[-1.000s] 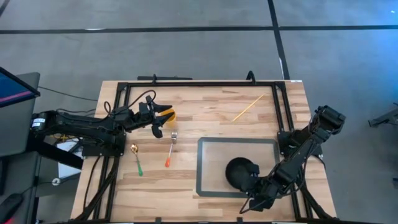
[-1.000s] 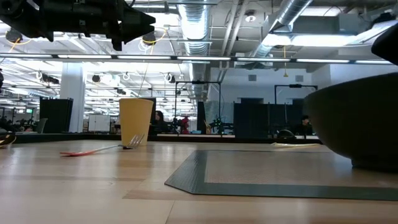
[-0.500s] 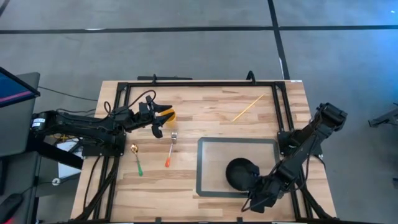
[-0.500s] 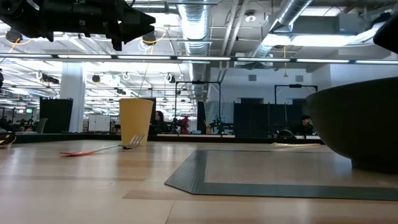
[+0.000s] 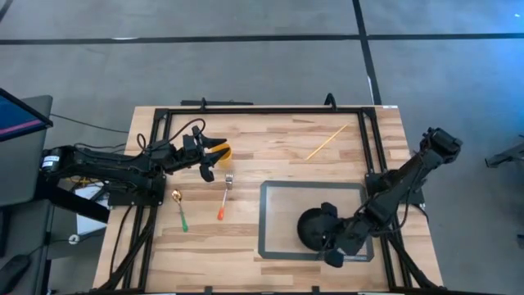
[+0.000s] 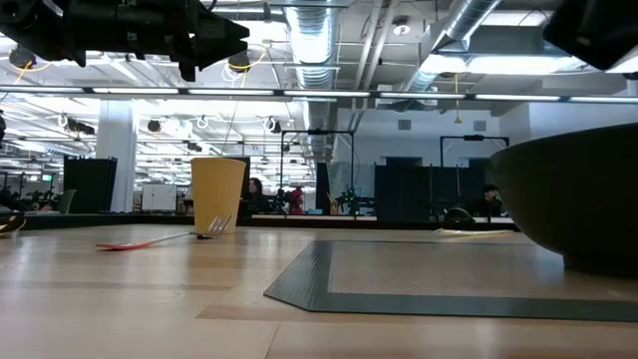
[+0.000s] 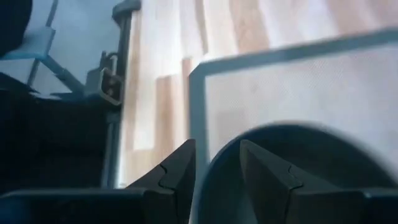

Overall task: Pick & Place Utensil
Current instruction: Put the orange silver fork into the black bowl on the table placemat

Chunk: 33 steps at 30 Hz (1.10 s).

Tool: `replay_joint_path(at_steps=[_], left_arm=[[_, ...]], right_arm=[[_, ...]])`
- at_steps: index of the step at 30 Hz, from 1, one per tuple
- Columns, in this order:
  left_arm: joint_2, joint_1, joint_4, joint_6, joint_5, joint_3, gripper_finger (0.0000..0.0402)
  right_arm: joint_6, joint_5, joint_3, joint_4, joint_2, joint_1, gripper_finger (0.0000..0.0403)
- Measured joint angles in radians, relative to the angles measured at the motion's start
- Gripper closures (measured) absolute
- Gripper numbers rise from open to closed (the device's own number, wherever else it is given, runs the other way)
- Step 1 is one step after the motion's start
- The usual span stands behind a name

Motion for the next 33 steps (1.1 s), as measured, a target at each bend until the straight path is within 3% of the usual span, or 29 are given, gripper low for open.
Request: replay_joint_path(at_steps=[7,12,22,33], left_arm=[[0.000,0.000,0.000,-0.052,0.001,0.000,0.0249],[0.000,0.000,0.000,-0.097,0.002,0.000,0.0249],[0.000,-0.013,0.008,-0.098,0.002,0.000,0.0249],[0.003,-0.126,-0.004,-0.011,-0.032,0.050,0.0250]], right_arm=[[-0.247,0.162,0.000,0.007,-0.038,-0.083,0.0284],[-0.357,0.150,0.000,0.006,-0.060,-0.155,0.0284],[-0.425,0.096,0.000,-0.004,-0.113,-0.282,0.0284],[-0.478,0.095,0.000,-0.014,-0.103,-0.425,0.0284]])
